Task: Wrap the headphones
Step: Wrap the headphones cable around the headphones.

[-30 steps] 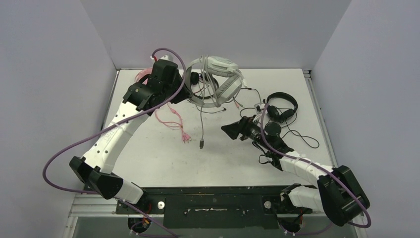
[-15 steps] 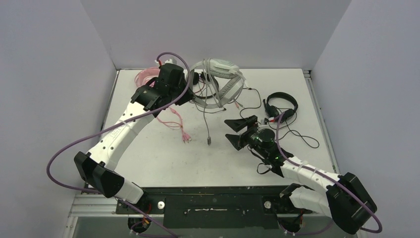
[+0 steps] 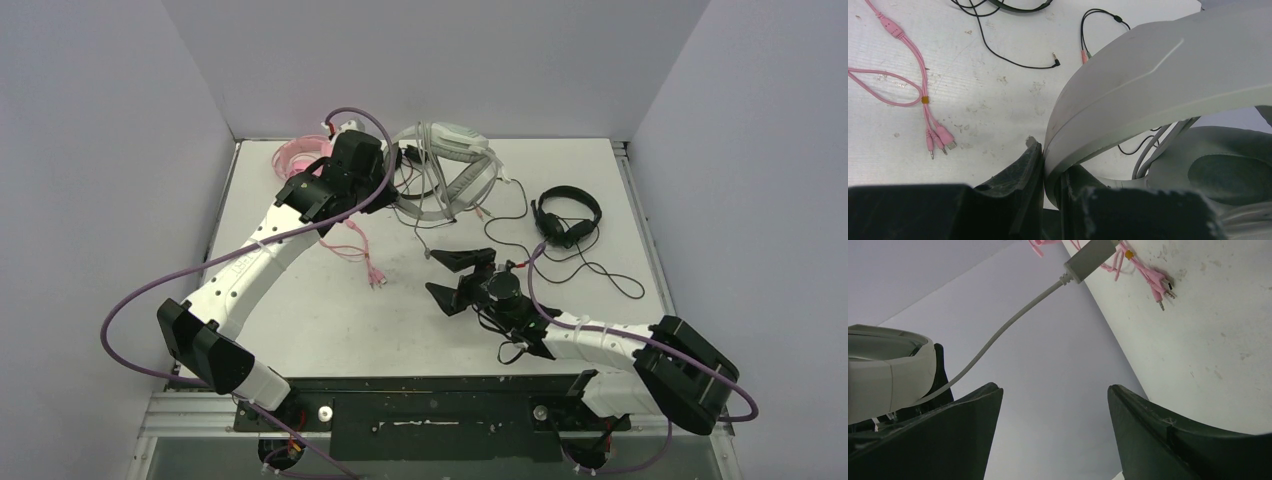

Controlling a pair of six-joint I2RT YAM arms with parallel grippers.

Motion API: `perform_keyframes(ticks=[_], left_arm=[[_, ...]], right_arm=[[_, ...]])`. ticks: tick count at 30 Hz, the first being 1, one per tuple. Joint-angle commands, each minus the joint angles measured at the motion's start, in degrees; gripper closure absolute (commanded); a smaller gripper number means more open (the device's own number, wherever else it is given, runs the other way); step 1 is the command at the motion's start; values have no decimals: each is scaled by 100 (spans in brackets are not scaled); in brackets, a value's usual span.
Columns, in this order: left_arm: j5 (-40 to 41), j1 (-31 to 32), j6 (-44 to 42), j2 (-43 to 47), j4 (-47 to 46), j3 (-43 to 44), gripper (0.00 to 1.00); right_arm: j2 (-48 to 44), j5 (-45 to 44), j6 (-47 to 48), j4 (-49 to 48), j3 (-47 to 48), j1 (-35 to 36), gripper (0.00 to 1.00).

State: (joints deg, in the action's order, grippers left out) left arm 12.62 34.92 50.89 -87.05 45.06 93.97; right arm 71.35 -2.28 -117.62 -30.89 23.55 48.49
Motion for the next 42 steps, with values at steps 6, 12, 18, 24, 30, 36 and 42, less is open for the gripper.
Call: perform_keyframes(ticks=[6,12,18,24,30,36,42], left_arm=[[56,83,246,105,-846,270,100],[69,93,229,105,-845,245,100],[79,131,238,115,-841,210,100],[90,138,238,120,-830,196,100],[30,156,297,139,-858,200,100],[-2,163,305,159,-848,205,100],[-41,173,314,175,-850,185,100]], right_arm=[[537,-818,-1331,-1011,338,98,22],[990,-807,-1507,-1322,681,314,21],[1414,-830,-1657,-1912,730,325,22],[1368,-985,-1770,-1778,672,313,21],[1502,-1063,-1785,-1981,712,117,21],[1748,-1055,-1847,-2313,727,21,22],[1927,-995,-1822,-2404,862,-59,22]])
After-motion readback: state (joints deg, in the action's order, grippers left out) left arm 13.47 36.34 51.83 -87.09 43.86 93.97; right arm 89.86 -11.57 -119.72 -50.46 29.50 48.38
